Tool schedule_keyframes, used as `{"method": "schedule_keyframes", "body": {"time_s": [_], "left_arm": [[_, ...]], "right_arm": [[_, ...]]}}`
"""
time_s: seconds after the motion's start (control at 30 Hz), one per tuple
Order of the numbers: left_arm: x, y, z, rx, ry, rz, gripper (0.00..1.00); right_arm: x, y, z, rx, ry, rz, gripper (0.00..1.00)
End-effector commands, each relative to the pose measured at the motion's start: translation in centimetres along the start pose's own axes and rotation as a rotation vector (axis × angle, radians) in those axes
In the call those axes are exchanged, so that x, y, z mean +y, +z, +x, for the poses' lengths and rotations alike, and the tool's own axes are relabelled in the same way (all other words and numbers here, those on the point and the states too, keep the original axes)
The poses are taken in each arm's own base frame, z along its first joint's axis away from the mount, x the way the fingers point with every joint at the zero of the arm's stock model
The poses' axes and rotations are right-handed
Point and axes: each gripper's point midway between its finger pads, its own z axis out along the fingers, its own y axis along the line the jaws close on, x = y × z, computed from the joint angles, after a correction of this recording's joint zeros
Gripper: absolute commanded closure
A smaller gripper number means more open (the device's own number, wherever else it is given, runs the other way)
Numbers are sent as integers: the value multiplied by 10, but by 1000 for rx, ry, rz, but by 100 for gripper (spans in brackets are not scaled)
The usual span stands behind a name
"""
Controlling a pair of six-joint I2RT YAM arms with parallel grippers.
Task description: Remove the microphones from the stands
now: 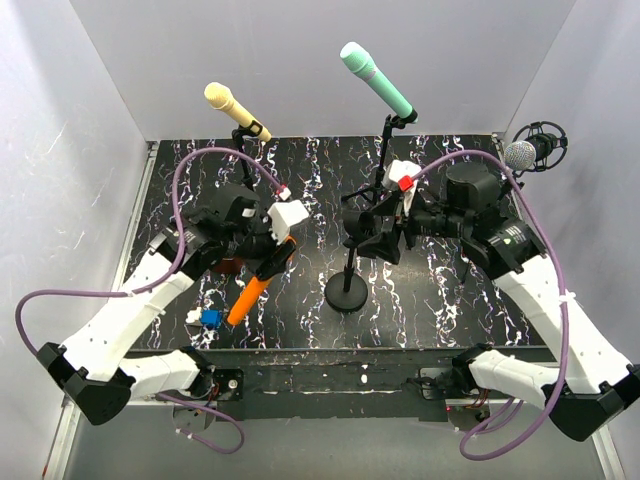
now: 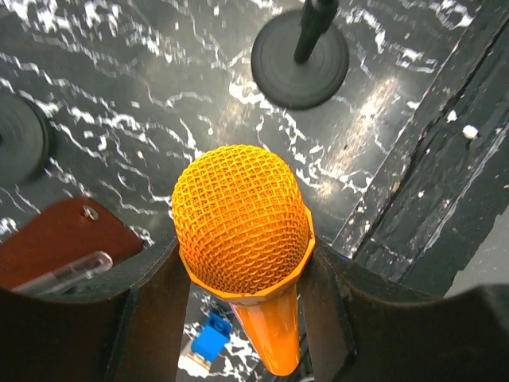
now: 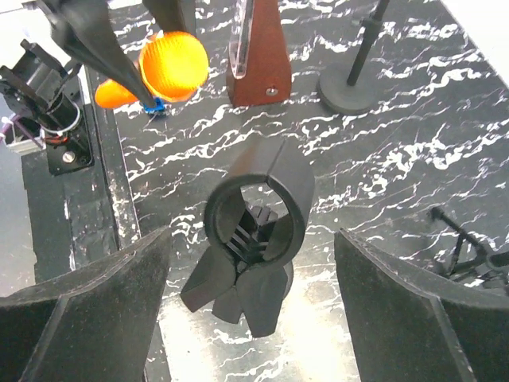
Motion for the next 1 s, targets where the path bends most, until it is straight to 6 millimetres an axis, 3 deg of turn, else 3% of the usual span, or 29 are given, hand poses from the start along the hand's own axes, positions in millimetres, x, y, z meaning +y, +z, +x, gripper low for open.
{"method": "schedule_keyframes", "body": {"time_s": [0.0, 0.3, 0.6, 0.97], "left_arm": [[11, 5, 21, 20, -80, -105, 100], [58, 21, 68, 142, -268, -398, 100], [66, 49, 102, 189, -489, -430, 100], [81, 110, 145, 345, -476, -446, 100]], "right_arm": [[9, -28, -49, -93, -114, 27, 11], [15, -49, -75, -125, -145, 57, 11], [14, -57, -80, -107, -169, 81, 10], [18, -62, -77, -77, -171, 75, 9]]}}
